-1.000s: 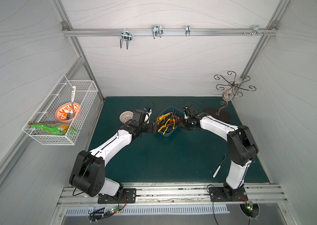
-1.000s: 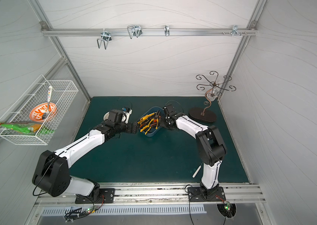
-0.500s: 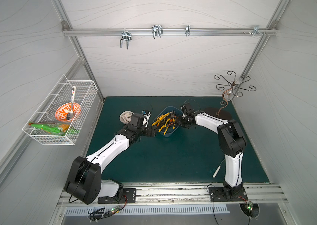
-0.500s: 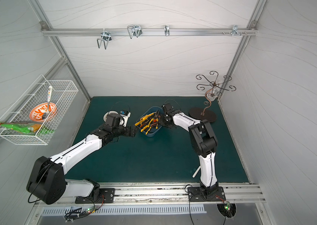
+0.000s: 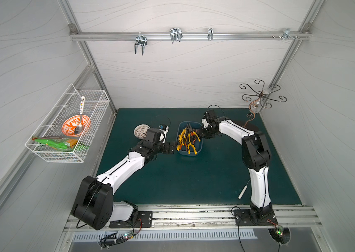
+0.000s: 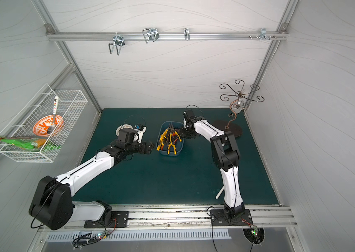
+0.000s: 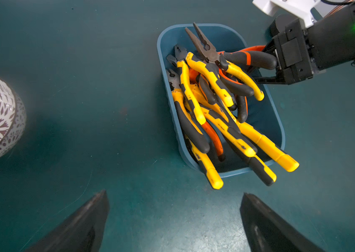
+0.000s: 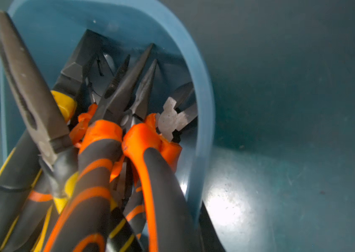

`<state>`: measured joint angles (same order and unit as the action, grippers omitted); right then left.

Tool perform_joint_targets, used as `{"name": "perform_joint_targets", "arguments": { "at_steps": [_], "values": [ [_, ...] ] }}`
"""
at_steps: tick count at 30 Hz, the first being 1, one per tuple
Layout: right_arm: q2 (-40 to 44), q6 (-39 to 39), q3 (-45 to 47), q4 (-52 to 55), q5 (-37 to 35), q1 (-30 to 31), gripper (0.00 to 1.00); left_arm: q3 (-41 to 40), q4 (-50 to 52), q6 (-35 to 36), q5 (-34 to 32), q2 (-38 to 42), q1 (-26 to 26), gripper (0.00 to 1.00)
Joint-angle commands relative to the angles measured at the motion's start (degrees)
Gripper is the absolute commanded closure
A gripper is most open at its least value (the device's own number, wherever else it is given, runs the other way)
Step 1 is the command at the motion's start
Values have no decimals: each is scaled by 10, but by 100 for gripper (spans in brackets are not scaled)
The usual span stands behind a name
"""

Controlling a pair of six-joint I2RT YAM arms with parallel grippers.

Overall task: Take the pliers out of the storage box
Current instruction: Adjust the storage box at the center of the board, then pick up the pliers from the storage box.

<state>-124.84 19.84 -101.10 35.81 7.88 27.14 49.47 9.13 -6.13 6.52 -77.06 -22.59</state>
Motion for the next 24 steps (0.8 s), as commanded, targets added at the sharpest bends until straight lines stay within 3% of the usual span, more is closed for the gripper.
{"name": "perform_joint_targets", "arguments": {
  "at_steps": [1,16,20,24],
  "values": [
    [-9,-91,-45,34,23,5,95,17,-15,-4,10,1,2,0],
    [201,-44,113,-34,-36,19,47,61,32,-59,48,9,-4,0],
    [193,-13,85,-8,-6,30,38,63,33,-43,43,5,-4,0],
    [156,74,48,9,33,38,37,56,30,-36,-1,9,-1,1]
  ]
}}
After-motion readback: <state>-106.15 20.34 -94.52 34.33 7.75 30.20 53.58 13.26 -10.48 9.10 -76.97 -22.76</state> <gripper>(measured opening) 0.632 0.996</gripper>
